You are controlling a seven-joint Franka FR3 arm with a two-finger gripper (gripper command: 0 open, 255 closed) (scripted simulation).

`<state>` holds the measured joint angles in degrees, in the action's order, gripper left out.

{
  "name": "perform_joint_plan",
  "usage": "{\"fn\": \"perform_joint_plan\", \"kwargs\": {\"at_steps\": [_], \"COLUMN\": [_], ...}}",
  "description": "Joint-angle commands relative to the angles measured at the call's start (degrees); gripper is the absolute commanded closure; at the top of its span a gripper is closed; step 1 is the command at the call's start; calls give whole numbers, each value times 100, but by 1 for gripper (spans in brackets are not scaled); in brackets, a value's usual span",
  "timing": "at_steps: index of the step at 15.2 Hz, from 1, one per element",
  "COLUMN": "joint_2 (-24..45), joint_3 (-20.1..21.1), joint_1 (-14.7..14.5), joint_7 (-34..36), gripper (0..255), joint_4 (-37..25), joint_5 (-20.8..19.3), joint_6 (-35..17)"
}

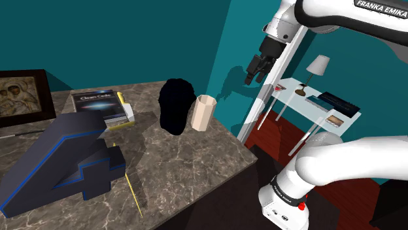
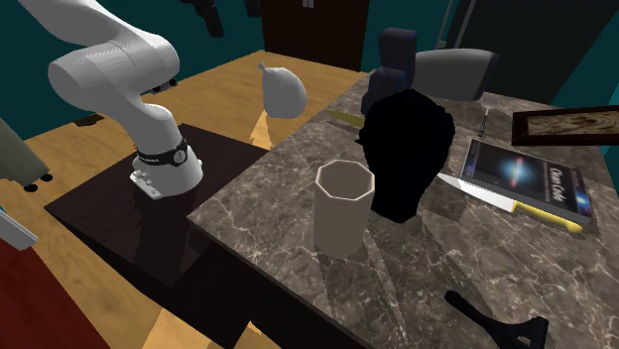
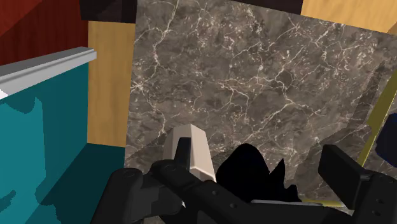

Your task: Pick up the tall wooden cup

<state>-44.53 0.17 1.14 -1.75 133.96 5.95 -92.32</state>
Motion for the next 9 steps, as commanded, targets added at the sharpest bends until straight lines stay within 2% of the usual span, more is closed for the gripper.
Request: {"fn": "perform_joint_plan", "kwargs": {"at_steps": [1, 9], "joint_2": [0, 1346], "joint_3": [0, -44], "joint_1": [0, 112], "joint_7": [0, -187], "gripper": [0, 0], "joint_4": [0, 104], "joint_5": [0, -231], "joint_6": [0, -1316]}}
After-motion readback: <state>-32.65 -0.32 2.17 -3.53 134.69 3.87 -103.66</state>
